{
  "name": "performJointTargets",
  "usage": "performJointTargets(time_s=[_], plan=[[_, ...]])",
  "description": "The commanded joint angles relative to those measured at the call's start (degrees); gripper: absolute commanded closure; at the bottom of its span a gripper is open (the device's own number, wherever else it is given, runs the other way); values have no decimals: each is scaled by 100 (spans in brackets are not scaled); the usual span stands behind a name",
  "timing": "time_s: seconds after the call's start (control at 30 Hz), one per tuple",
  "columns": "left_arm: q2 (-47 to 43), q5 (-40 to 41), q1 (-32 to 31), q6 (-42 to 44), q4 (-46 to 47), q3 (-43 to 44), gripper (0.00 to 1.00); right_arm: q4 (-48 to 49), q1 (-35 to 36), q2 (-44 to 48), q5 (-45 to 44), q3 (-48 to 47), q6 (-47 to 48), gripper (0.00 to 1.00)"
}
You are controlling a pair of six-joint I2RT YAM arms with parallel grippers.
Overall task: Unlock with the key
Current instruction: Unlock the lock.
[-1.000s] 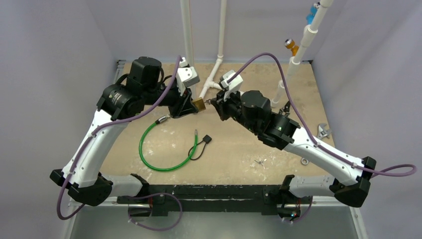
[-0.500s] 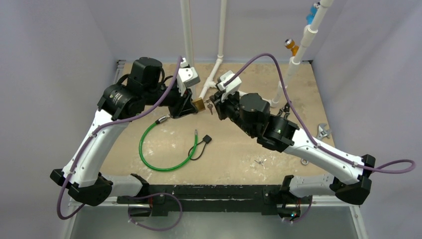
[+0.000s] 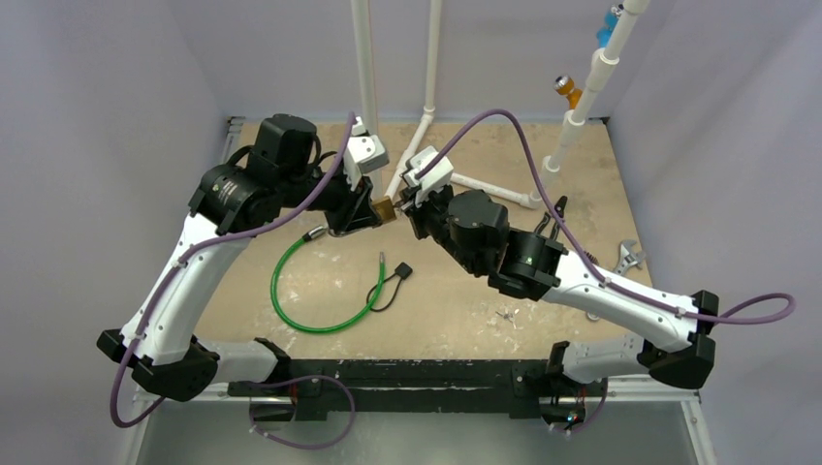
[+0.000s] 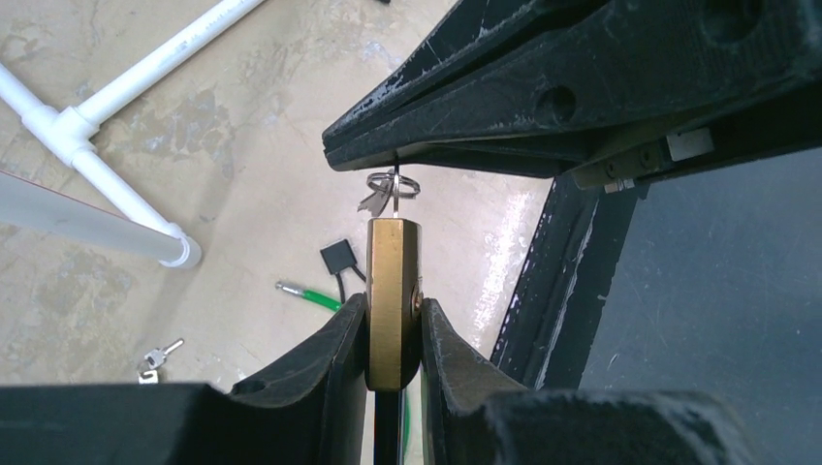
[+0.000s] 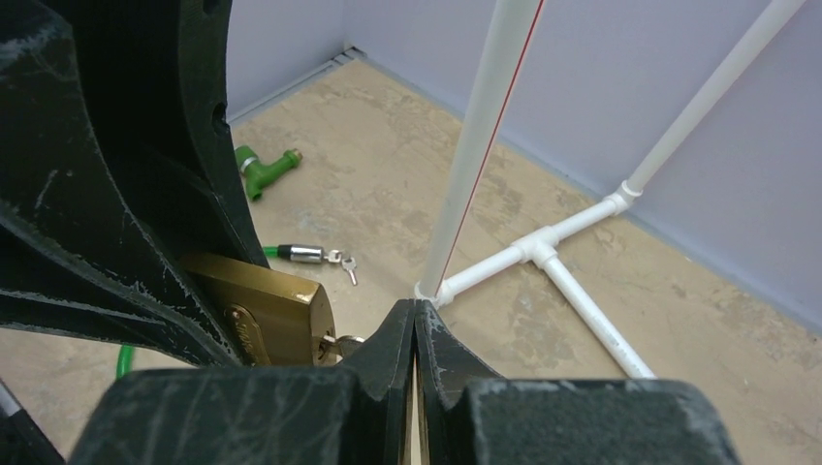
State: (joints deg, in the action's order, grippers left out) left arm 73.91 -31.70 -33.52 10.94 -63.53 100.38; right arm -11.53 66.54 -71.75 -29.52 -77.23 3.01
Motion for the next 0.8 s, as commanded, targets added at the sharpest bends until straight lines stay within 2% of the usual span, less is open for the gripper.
performJointTargets(time_s=[0.0, 0.17, 0.3, 0.37, 0.43, 0.53, 0.6, 0.67, 0.77], plan=[[-38, -36, -31, -301, 909, 298, 100, 531, 261, -128, 515, -106, -677, 100], [49, -31, -24, -434, 1031, 344, 100, 727, 332, -376, 1024, -236, -995, 100], [2, -198, 4, -130, 909, 405, 100, 474, 295, -219, 904, -165, -928, 100], [-30, -479, 19, 141, 740, 428, 100, 372, 124, 62, 904, -74, -693, 93], [-107, -715, 20, 375, 611, 388, 100, 210, -275, 397, 1283, -25, -628, 83], [-242, -1144, 19, 758, 436, 334, 100, 187, -1100, 970, 2272, 214, -718, 61], [-264, -1375, 21, 933, 284, 366, 100, 235, -1429, 1279, 2996, 401, -676, 51], [-265, -1559, 20, 1059, 108, 417, 100, 237, -1602, 1502, 3570, 503, -584, 44], [-301, -1697, 14, 1211, -4, 406, 100, 61, -1774, 1575, 4231, 450, -526, 43]])
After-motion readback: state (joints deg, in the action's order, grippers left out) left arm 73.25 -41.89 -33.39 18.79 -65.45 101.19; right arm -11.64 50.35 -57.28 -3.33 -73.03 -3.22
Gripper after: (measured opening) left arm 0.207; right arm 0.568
